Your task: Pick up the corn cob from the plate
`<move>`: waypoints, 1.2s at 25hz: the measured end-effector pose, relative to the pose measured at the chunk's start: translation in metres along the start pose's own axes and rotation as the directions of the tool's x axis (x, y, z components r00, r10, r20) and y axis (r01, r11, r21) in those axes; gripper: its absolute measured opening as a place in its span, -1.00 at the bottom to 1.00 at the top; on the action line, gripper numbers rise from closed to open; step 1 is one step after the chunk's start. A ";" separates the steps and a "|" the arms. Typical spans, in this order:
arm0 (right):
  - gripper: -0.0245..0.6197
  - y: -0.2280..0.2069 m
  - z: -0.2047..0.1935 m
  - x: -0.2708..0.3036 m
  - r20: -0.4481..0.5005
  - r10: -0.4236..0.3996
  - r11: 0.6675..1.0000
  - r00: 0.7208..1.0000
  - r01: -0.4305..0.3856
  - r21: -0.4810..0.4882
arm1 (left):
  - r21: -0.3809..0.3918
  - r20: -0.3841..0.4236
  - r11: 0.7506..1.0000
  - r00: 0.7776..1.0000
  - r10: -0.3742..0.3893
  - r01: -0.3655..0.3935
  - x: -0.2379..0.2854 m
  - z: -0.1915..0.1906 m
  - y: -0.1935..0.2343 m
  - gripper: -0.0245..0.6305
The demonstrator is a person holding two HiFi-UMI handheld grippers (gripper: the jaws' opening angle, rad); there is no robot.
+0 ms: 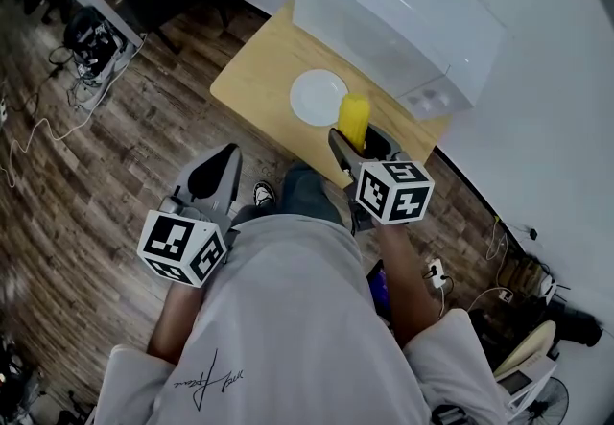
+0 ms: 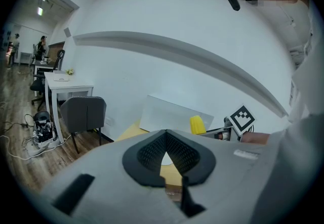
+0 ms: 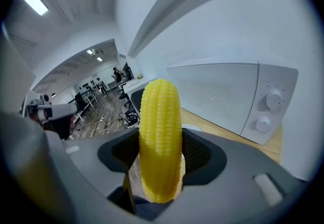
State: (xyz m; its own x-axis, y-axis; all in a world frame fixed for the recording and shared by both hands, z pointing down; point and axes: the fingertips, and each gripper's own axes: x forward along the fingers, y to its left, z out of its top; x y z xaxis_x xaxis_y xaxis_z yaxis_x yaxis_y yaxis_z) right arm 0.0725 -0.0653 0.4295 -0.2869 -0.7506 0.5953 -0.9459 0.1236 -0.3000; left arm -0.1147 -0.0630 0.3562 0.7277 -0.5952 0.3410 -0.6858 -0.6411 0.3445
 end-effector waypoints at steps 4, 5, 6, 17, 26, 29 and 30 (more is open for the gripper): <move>-0.11 0.004 0.004 -0.008 0.026 -0.004 1.000 1.000 0.003 0.009 | -0.010 0.001 1.000 1.000 0.000 0.000 0.000 0.000 0.002 -0.94; -0.11 0.006 0.005 -0.009 0.031 -0.003 1.000 1.000 0.003 0.011 | -0.012 0.001 1.000 1.000 -0.001 0.001 0.000 0.000 0.002 -0.94; -0.11 0.007 0.005 -0.011 0.036 -0.003 1.000 0.999 0.002 0.012 | -0.014 0.000 1.000 1.000 -0.001 0.001 -0.001 0.000 0.003 -0.94; -0.11 0.012 0.017 -0.027 0.106 -0.027 1.000 0.994 0.027 -0.001 | -0.023 0.002 1.000 1.000 -0.003 0.003 0.001 0.001 0.009 -0.94; -0.11 0.023 0.019 -0.040 0.153 -0.039 0.999 0.988 0.037 0.015 | -0.032 0.003 0.999 1.000 0.010 -0.010 -0.002 0.003 0.019 -0.94; -0.11 0.025 0.021 -0.045 0.166 -0.040 0.999 0.985 0.039 0.011 | -0.034 0.005 0.999 1.000 0.011 -0.011 -0.002 0.004 0.022 -0.94; -0.11 0.026 0.022 -0.046 0.171 -0.041 0.999 0.984 0.040 0.009 | -0.034 0.006 0.999 1.000 0.011 -0.010 -0.002 0.005 0.023 -0.94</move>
State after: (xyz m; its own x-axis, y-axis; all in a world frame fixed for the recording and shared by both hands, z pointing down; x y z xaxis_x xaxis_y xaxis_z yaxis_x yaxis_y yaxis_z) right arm 0.0648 -0.0415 0.3782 -0.2181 -0.8549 0.4707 -0.9552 0.0881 -0.2825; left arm -0.1316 -0.0785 0.3593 0.7204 -0.6050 0.3391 -0.6934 -0.6179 0.3707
